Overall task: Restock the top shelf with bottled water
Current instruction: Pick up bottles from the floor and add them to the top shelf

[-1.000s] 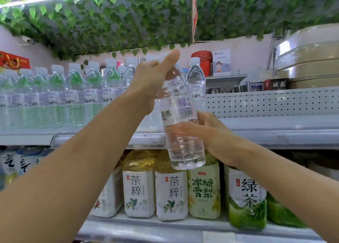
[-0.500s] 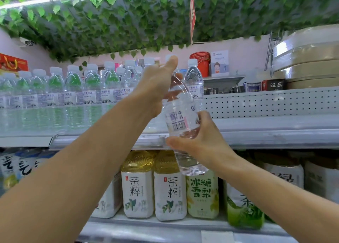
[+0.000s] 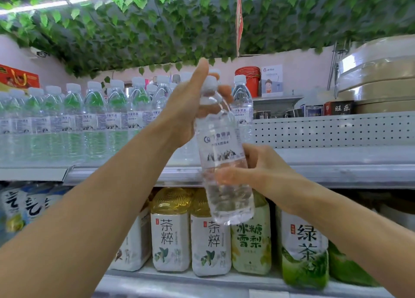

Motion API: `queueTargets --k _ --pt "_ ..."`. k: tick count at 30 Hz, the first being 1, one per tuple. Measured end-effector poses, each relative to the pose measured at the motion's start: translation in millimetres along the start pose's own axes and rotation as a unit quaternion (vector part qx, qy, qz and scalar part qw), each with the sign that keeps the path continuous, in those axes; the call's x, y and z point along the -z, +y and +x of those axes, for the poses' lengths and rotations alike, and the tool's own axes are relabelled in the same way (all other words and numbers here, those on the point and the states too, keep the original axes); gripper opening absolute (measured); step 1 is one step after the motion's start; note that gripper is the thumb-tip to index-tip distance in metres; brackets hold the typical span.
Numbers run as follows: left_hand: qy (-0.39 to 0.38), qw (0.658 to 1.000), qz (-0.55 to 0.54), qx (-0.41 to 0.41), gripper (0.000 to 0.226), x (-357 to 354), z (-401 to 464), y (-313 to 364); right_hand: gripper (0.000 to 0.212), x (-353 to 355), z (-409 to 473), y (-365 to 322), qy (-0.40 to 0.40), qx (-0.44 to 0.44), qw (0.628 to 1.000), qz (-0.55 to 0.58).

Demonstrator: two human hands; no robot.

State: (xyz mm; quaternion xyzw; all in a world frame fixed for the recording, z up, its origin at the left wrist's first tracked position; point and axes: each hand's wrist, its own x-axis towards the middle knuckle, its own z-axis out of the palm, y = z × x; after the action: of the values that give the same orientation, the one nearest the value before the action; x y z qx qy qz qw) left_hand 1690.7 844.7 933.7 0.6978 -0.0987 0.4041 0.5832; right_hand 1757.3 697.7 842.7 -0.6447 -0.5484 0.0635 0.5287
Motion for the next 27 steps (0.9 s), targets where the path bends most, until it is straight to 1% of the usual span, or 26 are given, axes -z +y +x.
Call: queueTargets --k 1,2,4,5,7,10,11,12,13,16,20,24,27 --pt "0.022 0.998 0.048 -0.019 0.048 -0.7 2.8 4.4 0.045 3.8 3.6 -2.1 0.03 0.009 0.999 -0.005" --pt "0.046 0.993 0.095 -0.046 0.044 0.0 5.8 8.2 0.049 8.6 7.6 -5.8 0.064 0.019 0.998 -0.008" --pt "0.09 0.972 0.185 -0.114 0.028 7.0 11.9 12.0 0.052 21.4 20.2 -14.6 0.142 0.039 0.989 0.001" --pt "0.101 0.959 0.225 -0.14 0.024 12.2 14.8 11.5 0.052 29.6 28.7 -18.3 0.179 0.044 0.983 0.008" --pt "0.099 0.926 0.319 -0.178 0.031 22.0 23.1 5.2 0.052 45.8 47.5 -21.2 0.231 0.038 0.972 0.007" --pt "0.06 0.834 0.512 -0.194 0.052 29.4 36.7 -10.3 0.056 59.0 71.1 -11.6 0.261 0.015 0.965 -0.035" --pt "0.042 0.809 0.554 -0.192 0.06 30.3 41.2 -14.8 0.056 59.0 76.2 -5.3 0.26 0.003 0.964 -0.049" --pt "0.027 0.791 0.581 -0.189 0.066 30.6 45.1 -18.3 0.056 57.8 80.1 1.3 0.258 -0.008 0.964 -0.059" --pt "0.016 0.781 0.597 -0.184 0.072 30.3 48.6 -20.5 0.056 56.8 84.4 9.3 0.258 -0.021 0.964 -0.066" --pt "0.005 0.76 0.631 -0.159 0.081 26.4 57.4 -22.9 0.056 55.3 95.5 27.9 0.259 -0.051 0.961 -0.079" --pt "0.01 0.751 0.649 -0.121 0.087 21.0 65.7 -24.5 0.055 56.5 104.3 36.2 0.242 -0.056 0.964 -0.099" --pt "0.006 0.766 0.635 -0.102 0.089 17.1 63.4 -26.6 0.064 58.3 99.5 32.3 0.221 -0.063 0.961 -0.154" --pt "0.014 0.773 0.624 -0.117 0.091 17.5 63.9 -30.5 0.073 58.3 94.3 33.9 0.257 -0.066 0.951 -0.16"
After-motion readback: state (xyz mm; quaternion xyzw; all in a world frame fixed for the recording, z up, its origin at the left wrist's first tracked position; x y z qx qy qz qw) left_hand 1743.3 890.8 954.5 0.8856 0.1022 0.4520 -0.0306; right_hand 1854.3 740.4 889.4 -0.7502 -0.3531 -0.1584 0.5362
